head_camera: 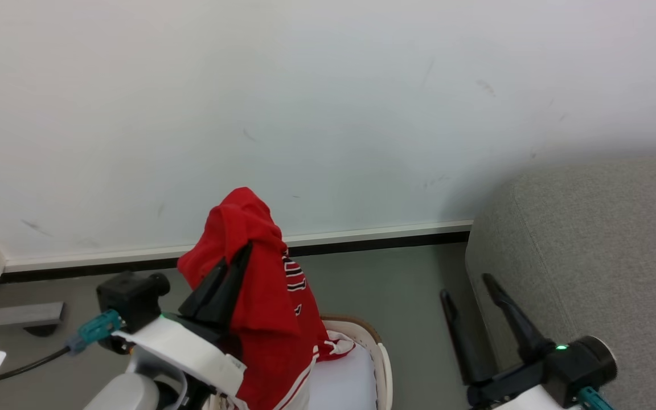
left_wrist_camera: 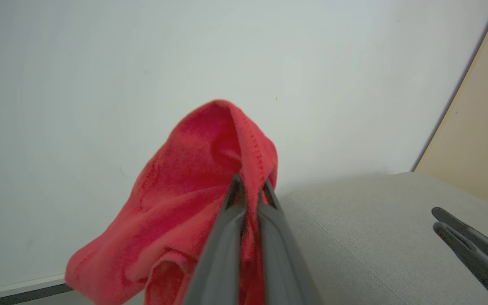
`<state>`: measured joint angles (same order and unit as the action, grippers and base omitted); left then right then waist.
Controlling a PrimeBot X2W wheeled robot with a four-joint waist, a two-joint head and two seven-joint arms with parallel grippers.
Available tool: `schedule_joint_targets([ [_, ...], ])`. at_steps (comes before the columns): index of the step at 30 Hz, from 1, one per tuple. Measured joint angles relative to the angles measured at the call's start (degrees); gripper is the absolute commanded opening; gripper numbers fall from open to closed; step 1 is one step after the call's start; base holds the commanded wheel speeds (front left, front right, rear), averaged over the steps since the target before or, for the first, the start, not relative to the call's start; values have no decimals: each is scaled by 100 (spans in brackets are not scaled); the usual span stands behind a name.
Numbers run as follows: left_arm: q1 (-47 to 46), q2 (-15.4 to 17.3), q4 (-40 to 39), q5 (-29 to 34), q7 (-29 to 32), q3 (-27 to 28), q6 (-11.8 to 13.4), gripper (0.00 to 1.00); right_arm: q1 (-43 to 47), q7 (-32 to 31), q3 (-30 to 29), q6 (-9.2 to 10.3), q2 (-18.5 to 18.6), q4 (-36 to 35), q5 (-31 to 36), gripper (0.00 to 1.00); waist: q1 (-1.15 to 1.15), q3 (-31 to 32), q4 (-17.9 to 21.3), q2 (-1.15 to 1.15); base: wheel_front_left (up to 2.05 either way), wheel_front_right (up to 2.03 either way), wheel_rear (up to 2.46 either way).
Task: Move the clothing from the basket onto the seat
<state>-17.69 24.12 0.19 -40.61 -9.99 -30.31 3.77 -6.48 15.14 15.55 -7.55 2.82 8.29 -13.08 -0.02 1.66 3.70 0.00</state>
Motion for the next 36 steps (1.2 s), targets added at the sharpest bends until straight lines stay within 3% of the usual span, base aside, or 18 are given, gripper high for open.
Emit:
schedule_joint_targets([
  [4,12,172,-408,-14,249,-104,-82,0,-387,0,794,0,90,37,37,100,1,-18,17,0,0,0,0],
  [11,-27,354,-731,4,561,-402,-403,0,-1383,0,2631,-1,888,400,-778,100,2,-17,52,0,0,0,0],
  [15,-82,328,-840,-15,701,-660,-662,0,-2017,1,3337,0,1178,572,-1193,100,2,-12,49,0,0,0,0],
  [24,-243,64,-924,-54,899,-1337,-980,0,-2887,1,4790,0,1256,1183,-2189,100,2,27,-21,0,0,0,0],
  [25,-274,29,-883,-73,898,-1435,-1001,0,-2933,0,4951,0,1188,1200,-2455,16,2,39,-50,0,0,0,0],
  [26,-296,25,-853,-74,892,-1446,-1016,0,-2973,0,5031,0,1171,1184,-2602,0,2,44,-61,0,0,0,0],
  [30,-299,30,-714,-67,779,-1402,-970,0,-2983,-1,5005,0,1180,1098,-2864,0,2,52,-85,0,0,0,0],
  [31,-299,34,-670,-41,728,-1370,-938,8,-2978,-1,4941,0,1191,1083,-2894,0,2,53,-86,0,0,0,0],
  [33,-295,69,-595,59,621,-1328,-849,43,-2960,-1,4801,0,1230,1065,-2911,0,2,49,-82,0,0,0,0],
  [34,-289,78,-549,81,569,-1296,-795,89,-2928,-2,4698,0,1254,1055,-2911,0,2,45,-78,0,0,0,0],
  [35,-285,86,-498,123,526,-1283,-761,100,-2893,-1,4596,0,1287,1045,-2910,0,2,41,-71,0,0,0,0],
  [36,-277,94,-454,157,498,-1284,-728,100,-2852,-1,4491,0,1325,1043,-2881,0,2,37,-57,0,0,0,0],
])
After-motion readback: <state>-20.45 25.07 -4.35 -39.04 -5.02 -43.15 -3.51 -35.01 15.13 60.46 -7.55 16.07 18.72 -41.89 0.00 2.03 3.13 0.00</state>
